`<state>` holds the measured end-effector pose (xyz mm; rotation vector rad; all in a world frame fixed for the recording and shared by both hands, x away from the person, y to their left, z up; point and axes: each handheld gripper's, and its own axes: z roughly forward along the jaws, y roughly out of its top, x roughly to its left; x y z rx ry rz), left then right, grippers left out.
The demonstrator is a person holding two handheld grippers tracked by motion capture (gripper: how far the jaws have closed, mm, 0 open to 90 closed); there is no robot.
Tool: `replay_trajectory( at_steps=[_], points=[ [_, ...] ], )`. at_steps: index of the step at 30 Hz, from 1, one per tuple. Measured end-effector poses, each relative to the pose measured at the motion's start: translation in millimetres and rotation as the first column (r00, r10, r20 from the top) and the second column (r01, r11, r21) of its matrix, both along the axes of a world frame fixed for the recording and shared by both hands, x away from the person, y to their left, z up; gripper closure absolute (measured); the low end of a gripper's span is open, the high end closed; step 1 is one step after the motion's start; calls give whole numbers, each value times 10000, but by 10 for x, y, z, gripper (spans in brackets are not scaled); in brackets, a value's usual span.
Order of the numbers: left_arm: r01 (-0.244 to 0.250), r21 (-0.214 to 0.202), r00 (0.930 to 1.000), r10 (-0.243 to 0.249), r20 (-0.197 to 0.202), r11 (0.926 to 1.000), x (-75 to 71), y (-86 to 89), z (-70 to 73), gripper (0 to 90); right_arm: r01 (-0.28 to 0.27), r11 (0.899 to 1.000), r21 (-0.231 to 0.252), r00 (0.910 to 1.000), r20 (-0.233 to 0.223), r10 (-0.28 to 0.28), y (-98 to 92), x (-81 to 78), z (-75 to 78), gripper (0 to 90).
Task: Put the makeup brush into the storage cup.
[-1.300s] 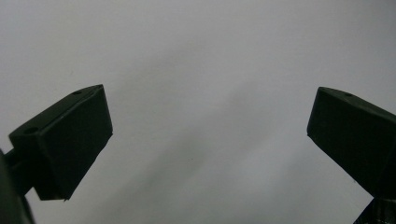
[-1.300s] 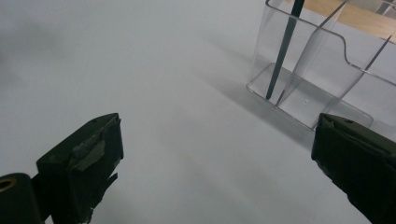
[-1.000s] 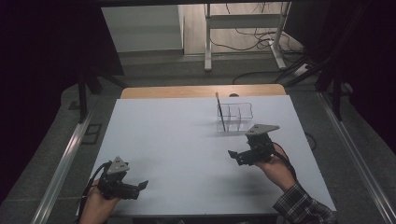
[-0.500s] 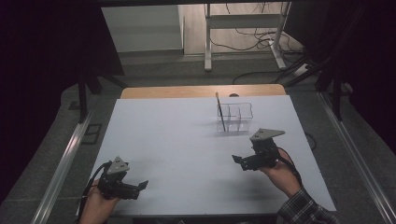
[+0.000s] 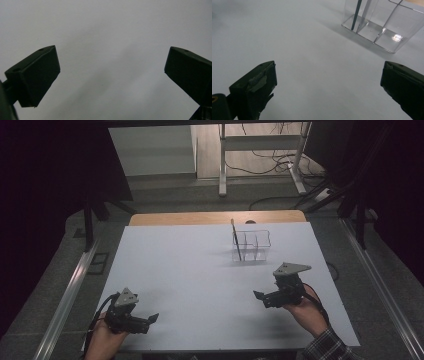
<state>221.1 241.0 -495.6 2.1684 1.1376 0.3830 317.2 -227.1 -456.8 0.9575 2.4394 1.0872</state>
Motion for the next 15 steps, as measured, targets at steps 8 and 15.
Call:
replay_trajectory(
  at_steps=[8,15],
  points=[
    [-7,-14,10000,7,-1,10000,1,1,0,7,118,9999,-71,9999,-61,-119,-75,-61,-16,5],
    [-14,-16,10000,14,-2,10000,1,1,0,7,160,9998,-155,9998,-92,-162,-127,-102,-30,3]
  ],
)
